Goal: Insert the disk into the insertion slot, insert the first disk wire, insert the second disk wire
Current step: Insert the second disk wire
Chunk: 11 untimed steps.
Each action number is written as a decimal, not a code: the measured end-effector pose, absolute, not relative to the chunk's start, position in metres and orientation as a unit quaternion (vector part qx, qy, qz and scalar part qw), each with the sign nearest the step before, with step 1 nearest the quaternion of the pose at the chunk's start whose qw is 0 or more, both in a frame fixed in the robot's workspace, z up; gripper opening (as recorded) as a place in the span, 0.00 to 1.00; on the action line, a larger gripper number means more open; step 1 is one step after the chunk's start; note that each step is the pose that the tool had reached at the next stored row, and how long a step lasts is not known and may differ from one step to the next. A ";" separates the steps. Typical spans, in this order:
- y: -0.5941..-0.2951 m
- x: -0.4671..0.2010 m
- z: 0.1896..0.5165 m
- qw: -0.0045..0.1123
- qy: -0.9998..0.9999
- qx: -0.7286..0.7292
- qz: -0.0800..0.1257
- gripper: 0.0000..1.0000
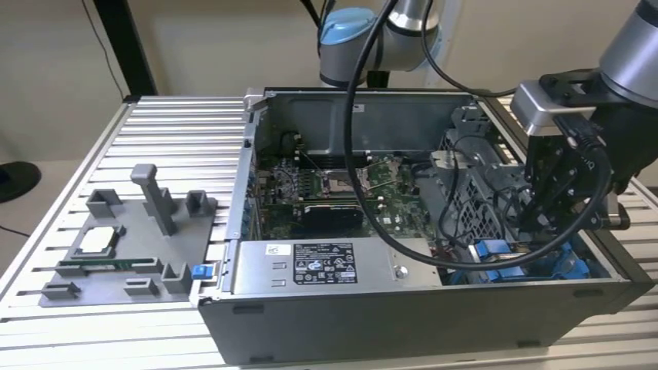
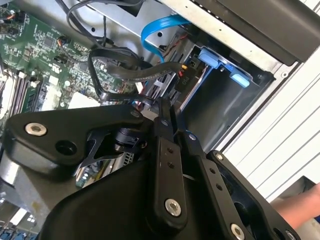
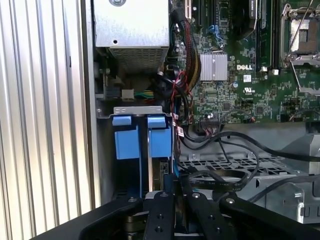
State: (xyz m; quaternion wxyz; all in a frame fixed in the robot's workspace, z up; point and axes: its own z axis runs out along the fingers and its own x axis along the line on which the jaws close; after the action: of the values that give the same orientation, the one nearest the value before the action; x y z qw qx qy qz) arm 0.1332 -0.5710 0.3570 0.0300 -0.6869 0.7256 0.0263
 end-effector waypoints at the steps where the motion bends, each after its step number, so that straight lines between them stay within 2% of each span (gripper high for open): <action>1: -0.571 0.134 0.356 0.030 0.726 -0.687 0.026 0.00; 11: -0.574 0.139 0.355 0.030 0.726 -0.687 0.026 0.00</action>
State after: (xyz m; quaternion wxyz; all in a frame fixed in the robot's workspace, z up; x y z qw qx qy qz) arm 0.1394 -0.5740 0.3549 0.0300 -0.6868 0.7257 0.0263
